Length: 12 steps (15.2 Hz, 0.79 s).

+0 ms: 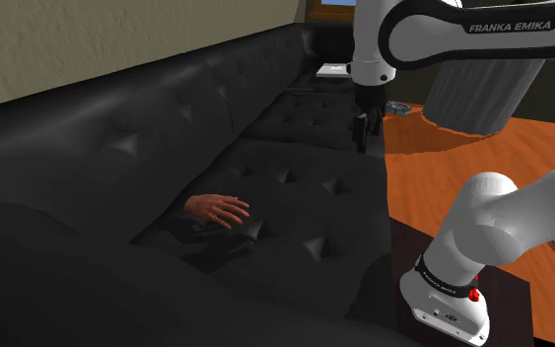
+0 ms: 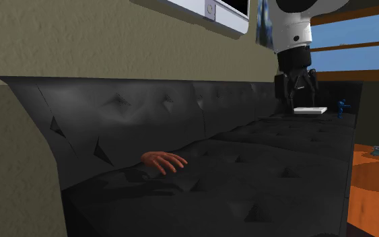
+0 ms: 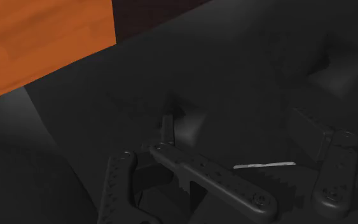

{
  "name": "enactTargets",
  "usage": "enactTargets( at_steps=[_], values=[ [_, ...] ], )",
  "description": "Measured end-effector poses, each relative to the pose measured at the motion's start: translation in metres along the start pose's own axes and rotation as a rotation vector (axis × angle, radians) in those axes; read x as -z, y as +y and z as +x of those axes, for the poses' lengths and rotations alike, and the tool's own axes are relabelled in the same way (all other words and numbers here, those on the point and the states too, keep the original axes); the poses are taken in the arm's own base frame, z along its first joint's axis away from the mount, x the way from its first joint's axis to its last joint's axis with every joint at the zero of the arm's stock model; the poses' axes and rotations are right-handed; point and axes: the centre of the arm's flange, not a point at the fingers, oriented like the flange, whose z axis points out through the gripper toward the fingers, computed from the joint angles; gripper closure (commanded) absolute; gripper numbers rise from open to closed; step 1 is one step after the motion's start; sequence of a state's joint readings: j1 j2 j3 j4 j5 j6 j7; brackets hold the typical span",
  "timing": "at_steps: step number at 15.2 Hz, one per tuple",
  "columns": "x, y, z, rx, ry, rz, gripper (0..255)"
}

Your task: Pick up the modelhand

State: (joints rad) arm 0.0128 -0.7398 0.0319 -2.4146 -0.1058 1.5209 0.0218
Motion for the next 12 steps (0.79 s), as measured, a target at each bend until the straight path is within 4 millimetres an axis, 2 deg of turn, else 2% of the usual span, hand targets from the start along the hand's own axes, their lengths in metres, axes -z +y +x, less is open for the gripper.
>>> enactTargets(
  at_steps=[2, 7, 12],
  values=[
    [-0.002, -0.003, 0.005, 0.007, 0.000, 0.007, 0],
    [-0.021, -0.025, 0.049, 0.068, 0.005, 0.077, 0],
    [-0.033, -0.051, 0.102, 0.135, 0.011, 0.155, 0]
  ],
)
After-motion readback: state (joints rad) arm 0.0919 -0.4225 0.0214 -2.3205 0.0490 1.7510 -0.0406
